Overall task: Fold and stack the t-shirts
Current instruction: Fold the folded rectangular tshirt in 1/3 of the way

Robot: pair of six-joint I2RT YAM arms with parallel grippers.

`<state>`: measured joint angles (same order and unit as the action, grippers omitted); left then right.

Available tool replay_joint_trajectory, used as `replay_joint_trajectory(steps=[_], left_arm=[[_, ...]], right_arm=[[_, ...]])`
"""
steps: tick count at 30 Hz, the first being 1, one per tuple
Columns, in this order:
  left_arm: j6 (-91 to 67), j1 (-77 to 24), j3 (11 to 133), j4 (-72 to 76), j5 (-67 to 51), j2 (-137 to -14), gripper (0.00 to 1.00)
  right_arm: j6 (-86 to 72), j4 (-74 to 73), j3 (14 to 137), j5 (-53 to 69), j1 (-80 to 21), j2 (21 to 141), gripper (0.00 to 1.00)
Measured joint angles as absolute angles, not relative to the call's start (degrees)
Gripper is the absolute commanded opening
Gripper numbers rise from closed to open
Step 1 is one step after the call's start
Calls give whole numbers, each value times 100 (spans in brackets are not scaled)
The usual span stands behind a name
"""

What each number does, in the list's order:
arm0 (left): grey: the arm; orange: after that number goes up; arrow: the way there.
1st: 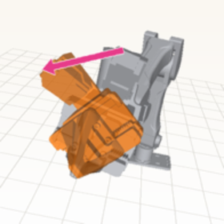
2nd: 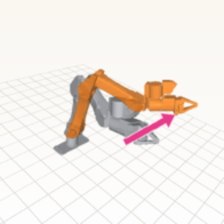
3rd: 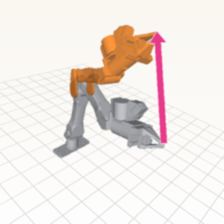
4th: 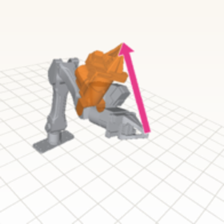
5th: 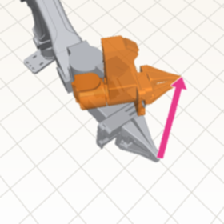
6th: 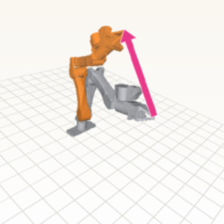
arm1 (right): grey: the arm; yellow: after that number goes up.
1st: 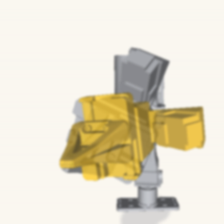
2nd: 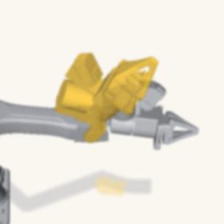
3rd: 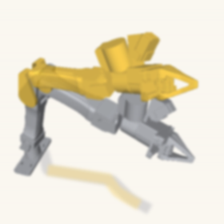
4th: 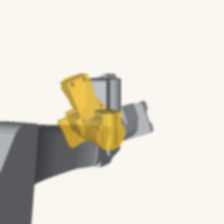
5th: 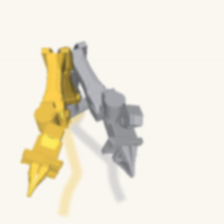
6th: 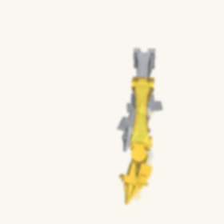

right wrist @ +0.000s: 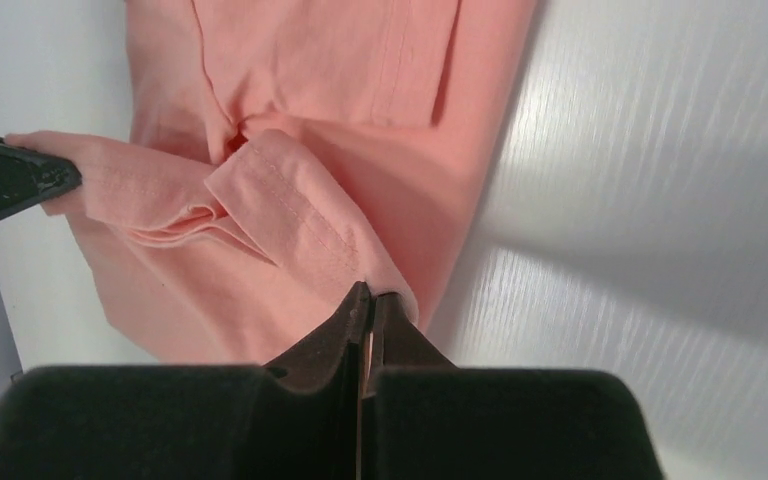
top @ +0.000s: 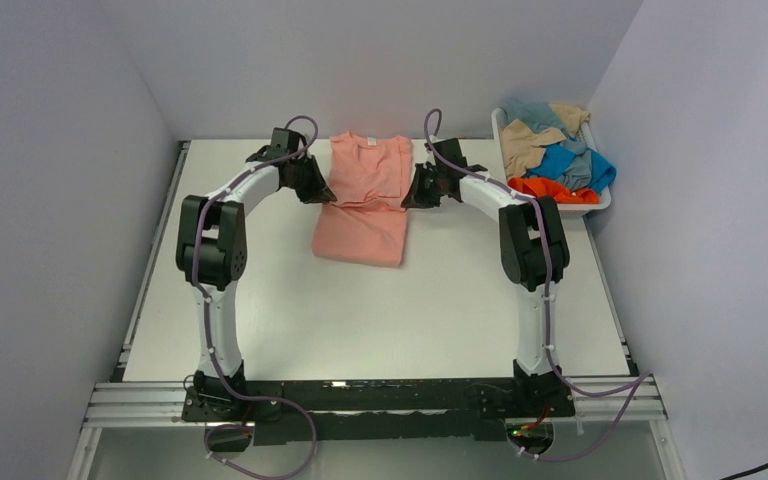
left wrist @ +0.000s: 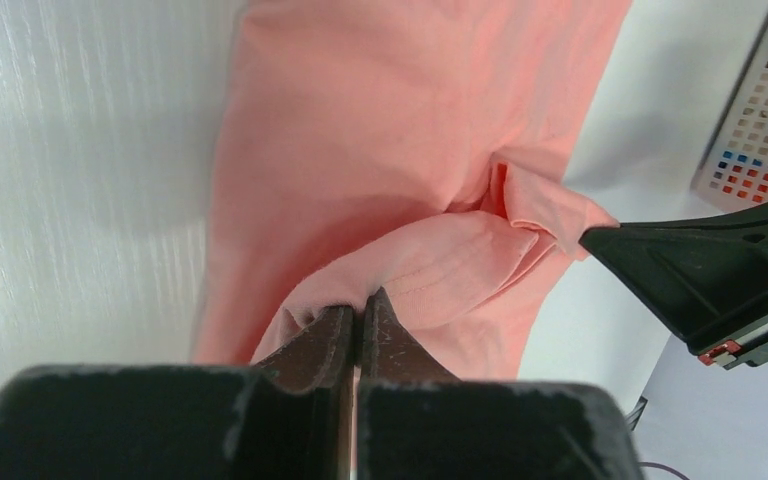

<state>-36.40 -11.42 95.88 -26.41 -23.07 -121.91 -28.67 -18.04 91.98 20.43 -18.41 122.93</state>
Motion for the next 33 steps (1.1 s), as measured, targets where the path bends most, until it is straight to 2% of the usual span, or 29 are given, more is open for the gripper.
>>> replay_joint_trajectory(steps=[2,6,7,8,9,11,12,13,15,18,27,33], left_arm=[[-3618,-1109,9651,-2652,-2309,-12300,9],[-3599,-1041,9817,-2663,-2320,-12558,22],[-3594,-1026,9867,-2679,-2322,-12628,26],[-3590,-1015,9911,-2685,-2324,-12674,33],[-3590,-1002,9959,-2694,-2329,-12731,52],[-3566,-972,10040,-2700,-2342,-12814,77],[-3548,-956,10060,-2705,-2353,-12820,93],[-3535,-943,10062,-2705,-2364,-12820,99],[-3520,-928,10060,-2681,-2370,-12785,99],[-3507,-919,9832,-2676,-2307,-12516,99],[-3472,-919,7942,-2628,-1817,-10388,99],[-3708,-919,6536,-2421,-1811,-9935,99]], right_arm=[[-2836,-1704,9301,2123,-1820,12431,0],[-2801,-1474,9500,2206,-1806,12709,0],[-2801,-1437,9522,2206,-1806,12750,4],[-2803,-1398,9546,2204,-1806,12798,13],[-2803,-1374,9592,2198,-1806,12851,30],[-2823,-1380,9762,2150,-1802,12973,54],[-2808,-1417,9902,2132,-1800,13052,63],[-2786,-1459,10064,2115,-1798,13124,66],[-2720,-1518,10335,2060,-1791,13190,77],[-2650,-1494,10390,1999,-1782,13063,99],[-2370,-1505,8814,2036,-1946,11666,100],[-2078,-1382,8980,2622,-2650,11760,100]])
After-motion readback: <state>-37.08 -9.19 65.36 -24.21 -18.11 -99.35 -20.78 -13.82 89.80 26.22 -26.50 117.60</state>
